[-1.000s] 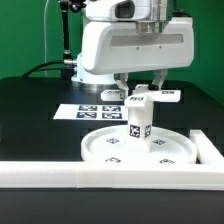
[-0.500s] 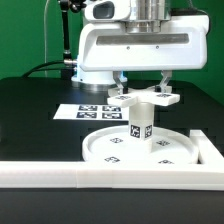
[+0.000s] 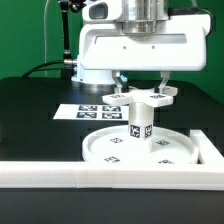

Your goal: Assemble round table

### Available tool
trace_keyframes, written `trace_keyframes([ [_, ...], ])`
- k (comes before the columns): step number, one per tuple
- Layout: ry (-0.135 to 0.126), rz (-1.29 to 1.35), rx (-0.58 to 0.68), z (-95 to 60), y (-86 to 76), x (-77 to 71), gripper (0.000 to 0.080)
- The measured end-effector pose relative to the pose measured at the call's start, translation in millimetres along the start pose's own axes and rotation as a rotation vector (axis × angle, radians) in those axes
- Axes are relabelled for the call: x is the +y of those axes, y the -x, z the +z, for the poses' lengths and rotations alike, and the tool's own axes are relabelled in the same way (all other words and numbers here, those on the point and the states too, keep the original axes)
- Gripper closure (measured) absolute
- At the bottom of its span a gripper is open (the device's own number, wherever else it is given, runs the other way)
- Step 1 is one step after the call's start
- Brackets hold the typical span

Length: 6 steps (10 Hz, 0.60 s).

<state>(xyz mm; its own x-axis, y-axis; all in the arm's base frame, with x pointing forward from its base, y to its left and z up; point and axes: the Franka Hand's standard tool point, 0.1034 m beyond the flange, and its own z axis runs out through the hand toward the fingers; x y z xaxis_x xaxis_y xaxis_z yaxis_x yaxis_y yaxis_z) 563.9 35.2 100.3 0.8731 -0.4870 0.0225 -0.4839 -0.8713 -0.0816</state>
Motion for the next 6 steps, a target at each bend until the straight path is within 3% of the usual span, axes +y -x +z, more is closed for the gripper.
trace_keyframes([
  [6, -0.025, 0.606, -0.029, 0.6, 1.5, -0.6, 0.0353],
])
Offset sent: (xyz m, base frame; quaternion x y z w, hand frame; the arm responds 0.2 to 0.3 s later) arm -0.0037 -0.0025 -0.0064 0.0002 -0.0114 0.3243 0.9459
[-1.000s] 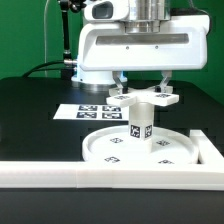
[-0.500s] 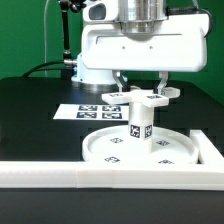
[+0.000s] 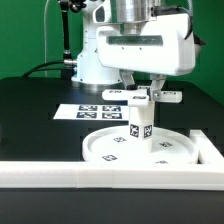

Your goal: Assemble round table

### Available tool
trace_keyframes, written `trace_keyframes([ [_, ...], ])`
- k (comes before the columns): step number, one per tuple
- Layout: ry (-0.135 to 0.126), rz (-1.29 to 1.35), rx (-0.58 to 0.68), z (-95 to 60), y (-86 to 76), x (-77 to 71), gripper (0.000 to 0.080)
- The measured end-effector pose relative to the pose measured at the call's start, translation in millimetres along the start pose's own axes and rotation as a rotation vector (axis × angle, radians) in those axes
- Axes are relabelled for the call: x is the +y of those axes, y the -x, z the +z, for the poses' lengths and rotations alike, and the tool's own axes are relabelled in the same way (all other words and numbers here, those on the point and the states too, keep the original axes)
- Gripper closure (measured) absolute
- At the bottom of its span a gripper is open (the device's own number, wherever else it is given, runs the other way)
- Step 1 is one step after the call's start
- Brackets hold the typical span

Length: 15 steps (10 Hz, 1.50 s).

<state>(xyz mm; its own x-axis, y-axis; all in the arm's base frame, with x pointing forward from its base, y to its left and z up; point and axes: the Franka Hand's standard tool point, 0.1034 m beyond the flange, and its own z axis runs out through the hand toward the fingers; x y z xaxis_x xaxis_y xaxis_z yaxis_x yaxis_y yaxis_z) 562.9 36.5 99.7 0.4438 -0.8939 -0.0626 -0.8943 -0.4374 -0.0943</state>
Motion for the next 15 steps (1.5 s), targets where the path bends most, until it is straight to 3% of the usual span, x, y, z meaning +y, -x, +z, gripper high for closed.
trace_keyframes([
  [3, -0.008, 0.177, -0.020, 0.0, -0.1, 0.2, 0.0353],
  [4, -0.009, 0.179, -0.022, 0.2, 0.4, 0.0, 0.0262],
  [5, -0.009, 0.165, -0.022, 0.6, 1.1, -0.2, 0.0262],
  [6, -0.009, 0.157, -0.022, 0.3, 1.4, -0.5, 0.0174],
  [7, 0.002, 0.099, -0.031, -5.9, 3.2, -1.7, 0.0174],
  [9, 0.001, 0.052, -0.038, -22.3, 9.8, -8.4, 0.0154],
  [12, 0.002, -0.019, -0.042, -21.9, 14.7, -9.6, 0.0151],
  [15, 0.001, -0.457, -0.033, -20.2, 23.0, -12.6, 0.0151],
])
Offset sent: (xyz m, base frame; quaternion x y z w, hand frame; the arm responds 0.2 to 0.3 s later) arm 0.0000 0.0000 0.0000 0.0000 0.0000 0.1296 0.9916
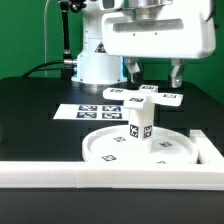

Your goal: Assemble round table

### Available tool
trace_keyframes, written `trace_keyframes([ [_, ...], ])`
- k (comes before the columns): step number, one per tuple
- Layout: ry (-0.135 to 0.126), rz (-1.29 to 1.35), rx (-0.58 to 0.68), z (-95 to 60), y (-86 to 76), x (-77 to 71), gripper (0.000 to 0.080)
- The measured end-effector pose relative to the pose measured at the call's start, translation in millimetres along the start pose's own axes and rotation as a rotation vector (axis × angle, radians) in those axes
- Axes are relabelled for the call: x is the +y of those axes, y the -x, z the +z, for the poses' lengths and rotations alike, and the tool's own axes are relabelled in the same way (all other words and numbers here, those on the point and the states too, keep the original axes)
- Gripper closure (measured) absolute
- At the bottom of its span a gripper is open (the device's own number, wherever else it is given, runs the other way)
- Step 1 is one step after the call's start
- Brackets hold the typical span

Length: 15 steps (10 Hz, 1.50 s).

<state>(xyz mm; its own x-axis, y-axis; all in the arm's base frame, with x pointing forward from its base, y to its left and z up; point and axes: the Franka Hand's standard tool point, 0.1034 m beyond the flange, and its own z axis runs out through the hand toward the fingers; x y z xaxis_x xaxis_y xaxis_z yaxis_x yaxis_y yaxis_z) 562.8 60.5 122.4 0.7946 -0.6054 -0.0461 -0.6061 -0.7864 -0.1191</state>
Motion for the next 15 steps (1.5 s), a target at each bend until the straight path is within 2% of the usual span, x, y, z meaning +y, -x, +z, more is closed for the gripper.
trace_keyframes([
  [1, 0.006, -0.165, -0.012, 1.6, 0.9, 1.5, 0.0151],
  [6, 0.009, -0.542, -0.011, 2.7, 0.5, 1.9, 0.0151],
  [8, 0.024, -0.842, -0.003, 2.2, 0.3, 0.0, 0.0151],
  [10, 0.053, -1.099, -0.002, 0.1, -0.9, -2.2, 0.0151],
  [15, 0.063, -1.433, -0.015, 1.3, -3.3, 2.6, 0.0151],
])
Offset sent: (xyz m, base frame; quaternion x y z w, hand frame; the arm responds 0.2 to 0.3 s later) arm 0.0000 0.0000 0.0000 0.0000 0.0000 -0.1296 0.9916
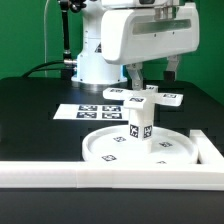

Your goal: Assemble round table

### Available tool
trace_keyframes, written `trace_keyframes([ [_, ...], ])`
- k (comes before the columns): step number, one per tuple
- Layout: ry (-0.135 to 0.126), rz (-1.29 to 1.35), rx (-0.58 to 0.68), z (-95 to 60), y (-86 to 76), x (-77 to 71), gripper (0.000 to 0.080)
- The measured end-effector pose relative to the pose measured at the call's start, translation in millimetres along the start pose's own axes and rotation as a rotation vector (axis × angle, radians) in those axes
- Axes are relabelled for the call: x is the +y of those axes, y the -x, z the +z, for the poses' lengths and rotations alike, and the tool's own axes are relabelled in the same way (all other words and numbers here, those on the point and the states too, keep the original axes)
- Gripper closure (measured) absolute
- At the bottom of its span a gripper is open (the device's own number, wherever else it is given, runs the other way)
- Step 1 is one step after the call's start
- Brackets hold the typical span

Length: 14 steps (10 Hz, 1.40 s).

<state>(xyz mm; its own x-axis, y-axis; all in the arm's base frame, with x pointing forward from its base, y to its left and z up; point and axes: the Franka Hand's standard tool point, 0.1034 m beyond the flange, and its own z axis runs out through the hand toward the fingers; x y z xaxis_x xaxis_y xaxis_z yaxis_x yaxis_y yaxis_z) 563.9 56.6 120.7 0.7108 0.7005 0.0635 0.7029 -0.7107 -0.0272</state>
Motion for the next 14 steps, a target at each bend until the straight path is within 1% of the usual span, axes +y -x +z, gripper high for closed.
trace_keyframes([
  [3, 0.031, -0.424, -0.037, -1.6, 1.2, 4.1, 0.0151],
  [5, 0.043, -0.593, -0.066, -0.2, 2.5, 5.3, 0.0151],
  [8, 0.041, -0.785, -0.077, 0.2, 5.6, 8.8, 0.0151],
  [11, 0.039, -1.058, -0.106, 0.3, 8.3, 11.7, 0.0151],
  [14, 0.030, -1.225, -0.128, 4.0, 11.6, 13.5, 0.0151],
])
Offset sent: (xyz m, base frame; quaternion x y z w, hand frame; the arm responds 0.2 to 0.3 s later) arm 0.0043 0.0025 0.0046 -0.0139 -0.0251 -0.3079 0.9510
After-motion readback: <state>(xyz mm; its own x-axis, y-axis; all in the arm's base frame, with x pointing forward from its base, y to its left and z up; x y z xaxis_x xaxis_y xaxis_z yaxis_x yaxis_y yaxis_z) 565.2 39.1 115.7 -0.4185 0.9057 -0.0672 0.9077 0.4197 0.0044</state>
